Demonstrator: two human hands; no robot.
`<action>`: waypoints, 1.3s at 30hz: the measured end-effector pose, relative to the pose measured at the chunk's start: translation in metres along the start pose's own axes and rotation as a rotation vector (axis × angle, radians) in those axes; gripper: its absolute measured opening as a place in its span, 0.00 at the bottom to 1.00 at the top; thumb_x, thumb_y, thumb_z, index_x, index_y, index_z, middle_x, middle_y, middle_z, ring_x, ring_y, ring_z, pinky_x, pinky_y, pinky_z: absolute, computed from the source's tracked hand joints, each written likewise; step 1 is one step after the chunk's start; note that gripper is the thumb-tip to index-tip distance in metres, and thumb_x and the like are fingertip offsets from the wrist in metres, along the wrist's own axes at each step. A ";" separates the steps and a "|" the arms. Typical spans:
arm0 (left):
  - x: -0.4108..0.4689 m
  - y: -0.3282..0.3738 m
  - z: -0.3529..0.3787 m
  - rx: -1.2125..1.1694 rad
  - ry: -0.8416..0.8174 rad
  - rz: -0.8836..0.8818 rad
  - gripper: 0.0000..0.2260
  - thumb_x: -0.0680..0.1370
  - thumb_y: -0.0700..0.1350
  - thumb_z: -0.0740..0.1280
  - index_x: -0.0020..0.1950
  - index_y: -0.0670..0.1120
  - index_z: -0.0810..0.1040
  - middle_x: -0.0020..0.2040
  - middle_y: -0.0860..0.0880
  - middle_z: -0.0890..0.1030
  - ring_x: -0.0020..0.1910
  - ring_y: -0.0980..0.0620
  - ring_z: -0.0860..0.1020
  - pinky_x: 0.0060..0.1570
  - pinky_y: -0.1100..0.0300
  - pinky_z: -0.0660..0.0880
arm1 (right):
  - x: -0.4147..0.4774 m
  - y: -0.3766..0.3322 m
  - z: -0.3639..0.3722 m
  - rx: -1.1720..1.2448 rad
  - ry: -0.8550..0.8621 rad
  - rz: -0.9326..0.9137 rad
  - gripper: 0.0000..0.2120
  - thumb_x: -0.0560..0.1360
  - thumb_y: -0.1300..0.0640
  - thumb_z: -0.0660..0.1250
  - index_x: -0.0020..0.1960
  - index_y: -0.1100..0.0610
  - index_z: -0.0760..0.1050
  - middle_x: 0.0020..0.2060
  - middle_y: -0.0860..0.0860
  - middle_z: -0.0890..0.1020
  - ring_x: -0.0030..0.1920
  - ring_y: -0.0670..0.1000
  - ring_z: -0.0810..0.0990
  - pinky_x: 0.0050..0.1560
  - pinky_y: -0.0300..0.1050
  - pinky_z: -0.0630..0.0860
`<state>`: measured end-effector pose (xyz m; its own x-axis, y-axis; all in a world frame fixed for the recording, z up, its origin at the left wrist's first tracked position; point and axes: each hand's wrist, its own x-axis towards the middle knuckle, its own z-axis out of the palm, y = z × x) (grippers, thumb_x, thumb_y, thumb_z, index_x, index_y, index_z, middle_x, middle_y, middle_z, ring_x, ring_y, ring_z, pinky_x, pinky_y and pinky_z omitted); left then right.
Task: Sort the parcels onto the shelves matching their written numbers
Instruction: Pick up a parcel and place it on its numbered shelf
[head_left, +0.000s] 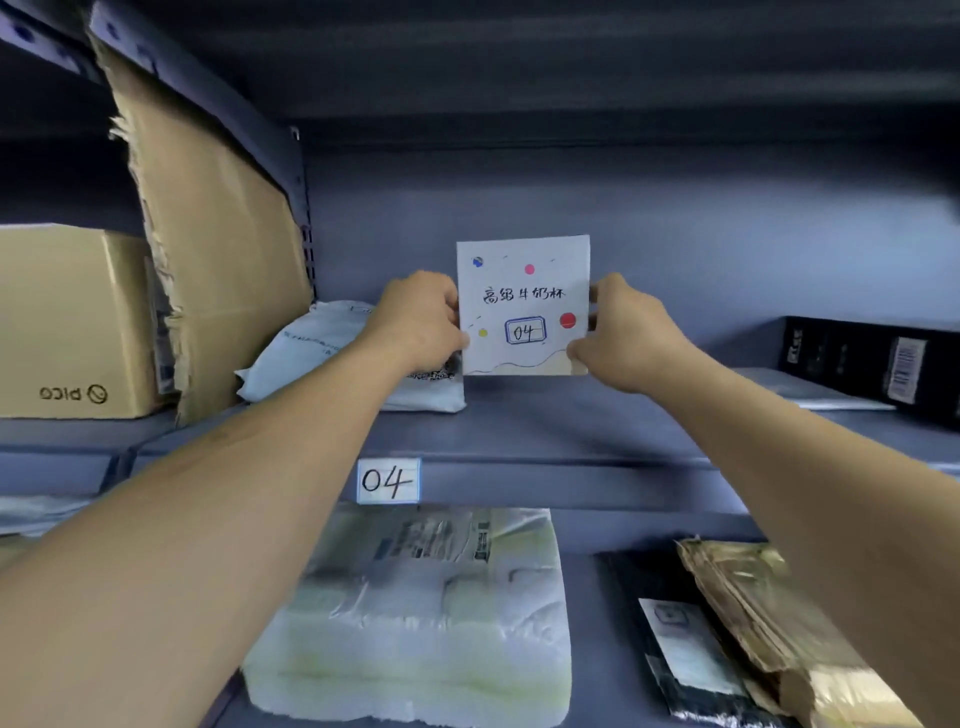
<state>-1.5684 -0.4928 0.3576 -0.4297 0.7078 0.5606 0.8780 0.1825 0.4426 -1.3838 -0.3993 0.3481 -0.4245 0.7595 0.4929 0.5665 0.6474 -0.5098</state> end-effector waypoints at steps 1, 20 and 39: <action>0.007 -0.002 0.004 0.034 -0.018 -0.005 0.08 0.72 0.41 0.75 0.48 0.49 0.78 0.46 0.52 0.85 0.51 0.49 0.81 0.54 0.53 0.78 | 0.010 0.002 0.003 -0.042 -0.032 -0.002 0.18 0.76 0.63 0.66 0.64 0.60 0.67 0.58 0.56 0.79 0.54 0.59 0.78 0.53 0.54 0.79; 0.070 -0.026 0.035 0.261 -0.130 -0.094 0.06 0.71 0.42 0.76 0.45 0.45 0.81 0.46 0.46 0.83 0.47 0.44 0.81 0.44 0.57 0.77 | 0.083 0.020 0.047 -0.322 -0.378 -0.016 0.16 0.73 0.63 0.62 0.59 0.57 0.77 0.52 0.56 0.83 0.53 0.58 0.82 0.57 0.54 0.80; -0.013 -0.015 0.003 0.121 -0.087 0.040 0.07 0.76 0.46 0.71 0.54 0.51 0.83 0.53 0.47 0.82 0.51 0.47 0.75 0.49 0.58 0.74 | -0.016 -0.003 0.010 -0.329 -0.327 -0.039 0.16 0.83 0.51 0.60 0.42 0.60 0.75 0.35 0.52 0.74 0.42 0.56 0.72 0.40 0.45 0.68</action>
<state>-1.5751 -0.5028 0.3415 -0.3789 0.7713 0.5113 0.9152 0.2305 0.3306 -1.3858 -0.4127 0.3344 -0.6204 0.7492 0.2321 0.7173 0.6617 -0.2184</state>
